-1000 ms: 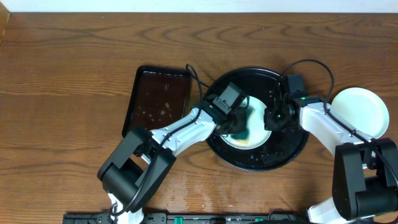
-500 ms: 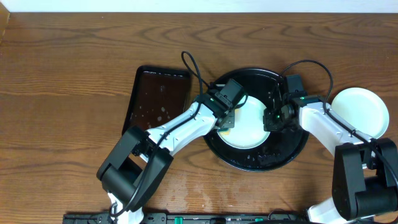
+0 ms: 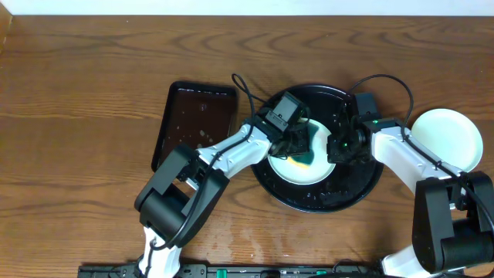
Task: Clean dirty plates on tray and stack at the side
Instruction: 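Scrub the white plate with the sponge while the right gripper holds it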
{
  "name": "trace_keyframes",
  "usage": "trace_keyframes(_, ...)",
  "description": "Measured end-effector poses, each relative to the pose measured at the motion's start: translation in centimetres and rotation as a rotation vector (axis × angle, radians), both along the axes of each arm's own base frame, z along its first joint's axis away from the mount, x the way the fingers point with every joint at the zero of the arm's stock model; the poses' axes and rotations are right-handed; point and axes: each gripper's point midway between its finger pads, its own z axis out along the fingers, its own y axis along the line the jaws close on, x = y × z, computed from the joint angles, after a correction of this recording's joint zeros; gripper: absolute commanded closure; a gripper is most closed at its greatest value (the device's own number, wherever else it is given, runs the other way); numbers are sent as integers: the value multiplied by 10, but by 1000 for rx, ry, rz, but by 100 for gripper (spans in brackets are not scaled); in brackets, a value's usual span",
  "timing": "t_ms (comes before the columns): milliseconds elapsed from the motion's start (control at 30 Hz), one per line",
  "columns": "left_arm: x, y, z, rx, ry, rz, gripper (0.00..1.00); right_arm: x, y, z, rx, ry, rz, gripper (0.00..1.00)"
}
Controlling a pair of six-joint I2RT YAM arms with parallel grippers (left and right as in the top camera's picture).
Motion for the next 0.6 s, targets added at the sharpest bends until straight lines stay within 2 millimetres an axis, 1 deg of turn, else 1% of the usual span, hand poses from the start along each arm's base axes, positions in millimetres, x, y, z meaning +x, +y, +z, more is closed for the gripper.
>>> trace_keyframes(167,-27,-16,0,-19,37,-99,93,0,0,0,0,0,0,99)
trace_keyframes(267,-35,-12,-2,15,64,-117,93,0,0,0,0,0,0,99)
trace_keyframes(400,-35,12,-3,118,97,-86,93,0,1,0,3,0,1,99)
trace_keyframes(467,-34,30,-3,197,105,-56,93,0,1,0,3,1,1,99)
trace_keyframes(533,-28,52,-3,292,96,-13,92,0,1,0,4,0,1,99)
trace_keyframes(600,-19,69,-1,369,70,24,93,0,1,0,4,1,1,99)
